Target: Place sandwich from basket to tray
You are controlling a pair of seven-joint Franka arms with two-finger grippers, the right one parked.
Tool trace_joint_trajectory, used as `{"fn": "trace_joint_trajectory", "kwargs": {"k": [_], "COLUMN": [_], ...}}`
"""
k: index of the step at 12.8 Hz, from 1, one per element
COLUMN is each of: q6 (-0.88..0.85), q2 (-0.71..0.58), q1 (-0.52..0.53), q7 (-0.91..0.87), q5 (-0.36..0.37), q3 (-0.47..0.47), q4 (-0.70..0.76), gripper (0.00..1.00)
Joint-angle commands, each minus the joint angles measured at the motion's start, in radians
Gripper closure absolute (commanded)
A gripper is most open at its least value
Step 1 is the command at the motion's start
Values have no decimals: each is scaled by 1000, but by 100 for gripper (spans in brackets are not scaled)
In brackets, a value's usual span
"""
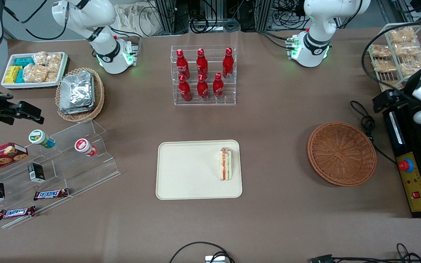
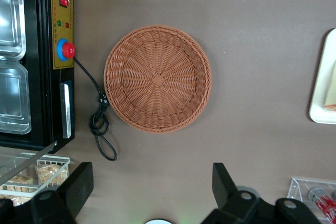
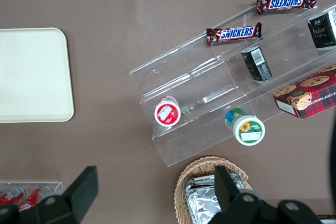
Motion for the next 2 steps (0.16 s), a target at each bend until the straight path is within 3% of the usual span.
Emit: {"fn": "trace_joint_trajectory", "kwargs": {"k": [1,2], "q6": [-20,-23], "q2": [-13,-13], "q1": [-8,-8], "q7": [20,16], "q5": [-29,-30], "q3": [11,11], "q4": [4,2], "gripper": [0,0]}}
